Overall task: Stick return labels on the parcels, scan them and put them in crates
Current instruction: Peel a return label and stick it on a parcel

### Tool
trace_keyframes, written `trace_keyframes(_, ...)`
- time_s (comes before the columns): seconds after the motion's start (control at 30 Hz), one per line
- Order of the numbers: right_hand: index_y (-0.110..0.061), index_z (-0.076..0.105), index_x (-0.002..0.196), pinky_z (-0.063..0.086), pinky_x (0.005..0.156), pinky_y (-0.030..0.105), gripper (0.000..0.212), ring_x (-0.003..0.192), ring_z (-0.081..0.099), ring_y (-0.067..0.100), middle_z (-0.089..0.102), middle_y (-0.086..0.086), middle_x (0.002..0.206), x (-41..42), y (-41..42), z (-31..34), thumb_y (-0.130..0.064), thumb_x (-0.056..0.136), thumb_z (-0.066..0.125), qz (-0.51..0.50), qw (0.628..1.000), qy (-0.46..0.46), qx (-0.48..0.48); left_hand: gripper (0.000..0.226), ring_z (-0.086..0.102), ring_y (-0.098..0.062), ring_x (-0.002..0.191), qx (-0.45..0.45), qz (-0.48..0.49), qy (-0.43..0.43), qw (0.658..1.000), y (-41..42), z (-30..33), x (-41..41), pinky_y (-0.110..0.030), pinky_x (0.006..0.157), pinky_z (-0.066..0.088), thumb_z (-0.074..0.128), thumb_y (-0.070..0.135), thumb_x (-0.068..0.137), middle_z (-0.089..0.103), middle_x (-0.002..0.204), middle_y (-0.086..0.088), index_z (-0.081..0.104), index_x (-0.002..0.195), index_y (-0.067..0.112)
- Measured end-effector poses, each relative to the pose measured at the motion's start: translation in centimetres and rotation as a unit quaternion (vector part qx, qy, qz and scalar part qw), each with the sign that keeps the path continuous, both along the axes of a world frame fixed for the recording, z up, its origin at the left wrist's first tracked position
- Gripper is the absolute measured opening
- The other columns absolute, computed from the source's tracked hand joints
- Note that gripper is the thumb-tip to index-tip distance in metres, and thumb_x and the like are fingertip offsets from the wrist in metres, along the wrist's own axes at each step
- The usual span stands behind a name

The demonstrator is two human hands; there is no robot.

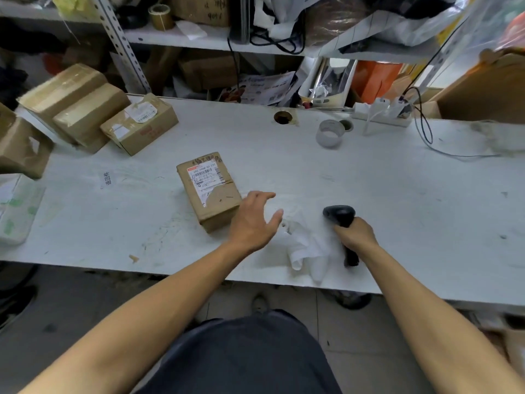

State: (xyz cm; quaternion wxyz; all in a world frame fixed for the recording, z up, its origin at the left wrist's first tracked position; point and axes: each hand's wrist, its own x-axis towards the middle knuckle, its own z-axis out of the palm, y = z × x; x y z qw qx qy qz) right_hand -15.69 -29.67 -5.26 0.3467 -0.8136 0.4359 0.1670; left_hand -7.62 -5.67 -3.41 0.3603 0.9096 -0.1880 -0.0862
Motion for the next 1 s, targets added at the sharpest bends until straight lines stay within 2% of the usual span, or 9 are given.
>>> trace_keyframes(0.07,-0.009,0.036,0.146,0.036,0.104,0.045,0.082,0.127,0.039,0.036,0.037,0.017,0.142,-0.6,1.1,-0.5,-0.044,0.083,0.074,-0.005,0.994,-0.037,-0.101,0.074,0.047,-0.026,0.133,0.042,-0.016,0.102,0.994,-2.0,-0.6,-0.5,-0.039,0.107,0.043,0.068,0.044,0.089,0.041,0.148,-0.006,0.037,0.151,0.02)
trace_keyframes(0.1,-0.012,0.033,0.149,0.031,0.105,0.044,0.085,0.128,0.033,0.035,0.033,0.015,0.141,-0.9,1.9,-0.7,-0.042,0.081,0.076,-0.005,0.983,-0.107,-0.148,0.082,0.044,-0.028,0.136,0.07,-0.013,0.144,0.987,-2.4,-1.1,-0.7,-0.039,0.107,0.042,0.071,0.042,0.086,0.038,0.151,-0.008,0.031,0.154,0.02)
trace_keyframes(0.2,-0.013,0.058,0.128,0.03,0.093,0.032,0.052,0.112,0.047,0.03,0.05,0.01,0.12,-1.2,4.2,-0.8,-0.021,0.08,0.076,0.093,0.912,-0.33,-0.226,0.094,0.045,-0.028,0.136,0.095,-0.007,0.195,0.976,-1.6,-2.6,-1.4,-0.041,0.106,0.044,0.076,0.035,0.079,0.041,0.151,-0.009,0.026,0.156,0.019)
trace_keyframes(0.27,-0.014,0.065,0.119,0.035,0.091,0.031,0.041,0.104,0.054,0.028,0.059,0.005,0.109,-0.6,5.4,-1.0,-0.016,0.079,0.075,0.216,0.873,-0.378,-0.221,0.09,0.05,-0.024,0.131,0.085,-0.003,0.191,0.978,-0.5,-3.0,-1.8,-0.04,0.103,0.047,0.076,0.034,0.078,0.05,0.144,-0.007,0.031,0.155,0.021)
trace_keyframes(0.43,-0.027,0.042,0.151,0.027,0.105,0.039,0.074,0.13,0.035,0.024,0.049,-0.005,0.143,1.1,7.6,-1.2,-0.019,0.081,0.066,0.443,0.874,-0.179,-0.09,0.064,0.058,-0.019,0.123,0.079,-0.01,0.189,0.979,1.1,-3.0,-1.7,-0.036,0.099,0.05,0.071,0.029,0.08,0.062,0.135,-0.001,0.053,0.141,0.022)
trace_keyframes(0.6,-0.03,0.043,0.149,0.029,0.104,0.041,0.057,0.126,0.044,0.023,0.055,-0.002,0.132,2.8,8.4,-1.5,-0.026,0.094,0.059,0.406,0.901,-0.128,-0.082,0.023,0.064,-0.018,0.111,0.092,0.009,0.15,0.984,2.1,-2.7,-1.4,-0.038,0.09,0.055,0.06,0.034,0.092,0.071,0.117,0.005,0.072,0.11,0.027)
trace_keyframes(0.7,-0.024,0.063,0.126,0.042,0.096,0.039,0.036,0.109,0.056,0.021,0.061,-0.002,0.112,2.9,8.2,-2.0,-0.034,0.092,0.067,0.376,0.905,-0.195,-0.025,0.024,0.065,-0.024,0.102,0.132,0.004,0.065,0.989,3.1,-2.6,-1.2,-0.036,0.082,0.054,0.056,0.037,0.096,0.071,0.109,0.0,0.071,0.108,0.023)
trace_keyframes(0.87,-0.016,0.068,0.097,0.054,0.073,0.03,0.027,0.079,0.067,0.015,0.072,-0.001,0.089,3.1,8.8,-0.3,-0.043,0.094,0.068,0.153,0.942,-0.237,0.183,0.039,0.046,-0.026,0.119,0.145,-0.094,-0.325,0.93,3.9,-1.6,-0.4,-0.04,0.088,0.033,0.076,0.038,0.079,0.056,0.128,-0.005,0.066,0.113,0.02)
trace_keyframes(1.0,-0.007,0.067,0.095,0.054,0.066,0.029,0.032,0.068,0.068,0.015,0.07,0.003,0.079,3.3,9.0,0.9,-0.039,0.094,0.069,0.071,0.924,-0.252,0.278,0.038,0.04,-0.025,0.13,0.103,-0.065,-0.35,0.929,3.3,0.0,-0.5,-0.044,0.096,0.027,0.07,0.058,0.081,0.054,0.136,0.001,0.068,0.109,0.033)
